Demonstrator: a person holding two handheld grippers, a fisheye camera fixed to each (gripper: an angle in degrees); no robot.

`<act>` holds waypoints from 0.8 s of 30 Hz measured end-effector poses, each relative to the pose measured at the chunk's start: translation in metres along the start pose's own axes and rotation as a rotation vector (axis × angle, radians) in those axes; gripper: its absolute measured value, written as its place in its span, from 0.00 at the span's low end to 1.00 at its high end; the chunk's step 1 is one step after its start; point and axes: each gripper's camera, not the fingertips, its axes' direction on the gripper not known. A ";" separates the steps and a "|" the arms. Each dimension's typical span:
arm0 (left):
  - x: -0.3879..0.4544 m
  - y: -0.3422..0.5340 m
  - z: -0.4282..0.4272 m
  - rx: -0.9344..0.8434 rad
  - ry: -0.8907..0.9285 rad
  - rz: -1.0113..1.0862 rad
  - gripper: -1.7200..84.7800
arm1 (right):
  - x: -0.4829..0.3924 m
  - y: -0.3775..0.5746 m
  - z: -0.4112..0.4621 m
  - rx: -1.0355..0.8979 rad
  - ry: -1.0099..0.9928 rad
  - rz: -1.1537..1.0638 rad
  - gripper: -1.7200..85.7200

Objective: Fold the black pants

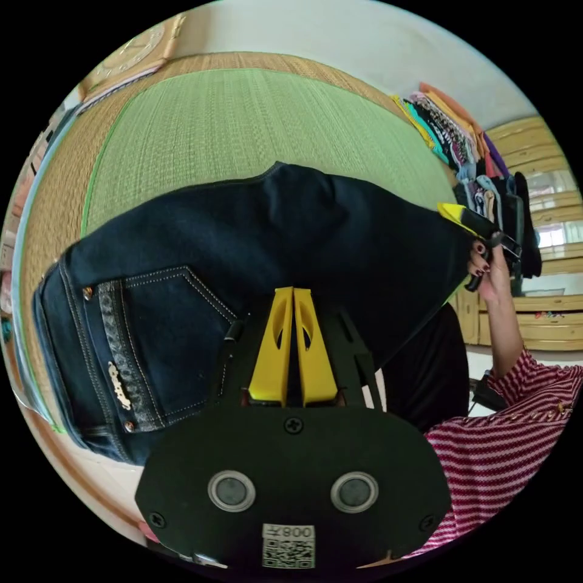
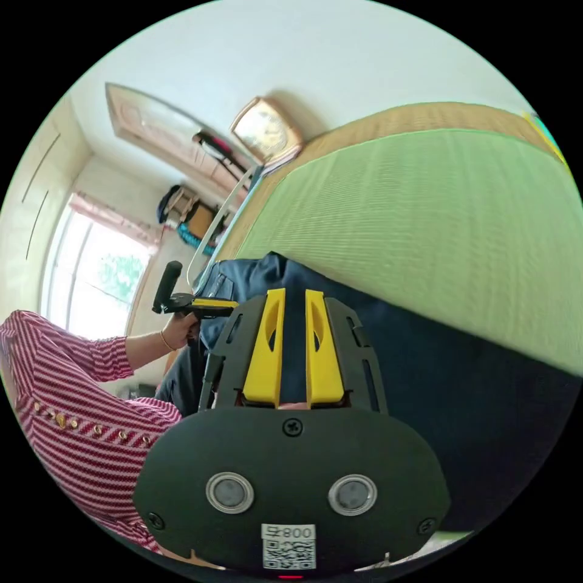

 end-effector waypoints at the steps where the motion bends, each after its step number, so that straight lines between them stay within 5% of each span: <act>1: -0.004 0.000 0.003 0.007 -0.004 0.009 0.02 | -0.013 -0.030 0.027 -0.038 -0.009 -0.046 0.10; 10: -0.087 -0.003 0.054 0.085 0.066 0.029 0.02 | -0.049 -0.153 0.213 -0.387 -0.015 -0.158 0.11; 24: -0.206 -0.014 0.131 0.137 0.124 0.046 0.02 | -0.068 -0.180 0.245 -0.309 -0.068 -0.111 0.11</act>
